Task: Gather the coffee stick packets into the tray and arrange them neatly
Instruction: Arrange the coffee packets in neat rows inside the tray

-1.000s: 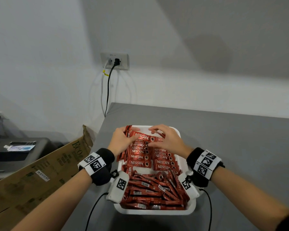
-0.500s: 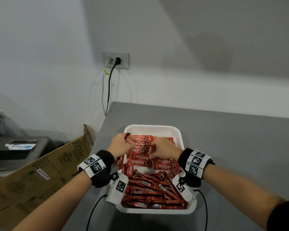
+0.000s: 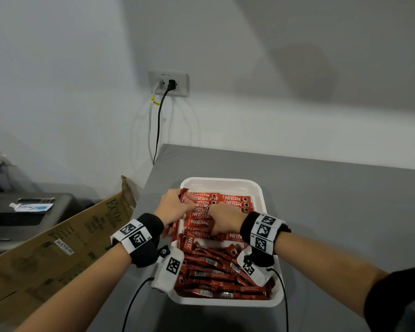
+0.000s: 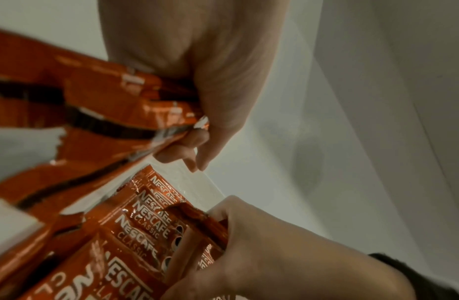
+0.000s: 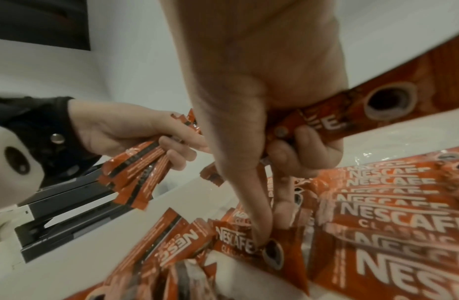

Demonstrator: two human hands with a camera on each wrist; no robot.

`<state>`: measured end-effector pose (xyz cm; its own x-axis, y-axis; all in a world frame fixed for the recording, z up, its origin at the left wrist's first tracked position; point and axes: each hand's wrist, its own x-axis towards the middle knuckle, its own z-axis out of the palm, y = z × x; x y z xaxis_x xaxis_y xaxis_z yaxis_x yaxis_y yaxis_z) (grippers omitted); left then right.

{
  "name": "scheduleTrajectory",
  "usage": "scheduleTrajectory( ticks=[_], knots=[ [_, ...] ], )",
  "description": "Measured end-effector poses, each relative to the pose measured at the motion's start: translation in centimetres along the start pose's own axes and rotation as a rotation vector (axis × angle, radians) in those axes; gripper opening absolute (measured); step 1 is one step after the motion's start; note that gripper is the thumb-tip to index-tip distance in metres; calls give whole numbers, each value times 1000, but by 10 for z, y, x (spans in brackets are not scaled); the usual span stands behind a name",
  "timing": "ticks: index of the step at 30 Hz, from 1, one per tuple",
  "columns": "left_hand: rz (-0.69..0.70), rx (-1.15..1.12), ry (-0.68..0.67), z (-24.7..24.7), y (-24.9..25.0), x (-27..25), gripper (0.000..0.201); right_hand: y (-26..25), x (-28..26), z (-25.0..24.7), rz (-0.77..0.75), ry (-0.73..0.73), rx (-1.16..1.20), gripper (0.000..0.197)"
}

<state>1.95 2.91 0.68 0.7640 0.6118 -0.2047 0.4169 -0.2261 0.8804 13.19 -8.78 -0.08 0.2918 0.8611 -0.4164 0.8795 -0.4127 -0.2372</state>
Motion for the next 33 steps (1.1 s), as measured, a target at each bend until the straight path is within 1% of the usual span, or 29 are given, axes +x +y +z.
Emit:
scheduleTrajectory(
  ticks=[4,8,13,15,18,19,20,23,24,26,30,33],
  knots=[
    [12,9,-22,0,0,-1,11,-6,3,-4,13,-24,-82,34],
    [21,11,-45,0,1,-2,10,-9,3,-5,20,-38,-93,33],
    [32,7,-39,0,1,-2,10,-5,4,-3,-1,-27,-64,29],
    [36,9,-37,0,3,-3,9,-2,3,-4,-14,2,-17,25],
    [32,7,-20,0,3,-1,7,-2,0,-7,-39,124,82,13],
    [28,6,-4,0,4,0,7,-5,-1,-6,-43,146,117,13],
    [22,2,10,0,4,1,8,-8,-2,-4,-47,137,140,14],
    [17,-3,18,1,4,1,11,-22,-2,9,-28,8,140,20],
    [20,-1,19,1,4,0,11,-25,0,14,-9,-11,144,24],
    [23,2,19,0,4,-1,8,-30,2,20,18,-1,162,25],
    [24,-4,25,-1,2,-1,7,-36,6,27,34,15,271,41],
    [24,-12,19,-2,1,-1,8,-37,9,31,50,8,341,41]
  ],
)
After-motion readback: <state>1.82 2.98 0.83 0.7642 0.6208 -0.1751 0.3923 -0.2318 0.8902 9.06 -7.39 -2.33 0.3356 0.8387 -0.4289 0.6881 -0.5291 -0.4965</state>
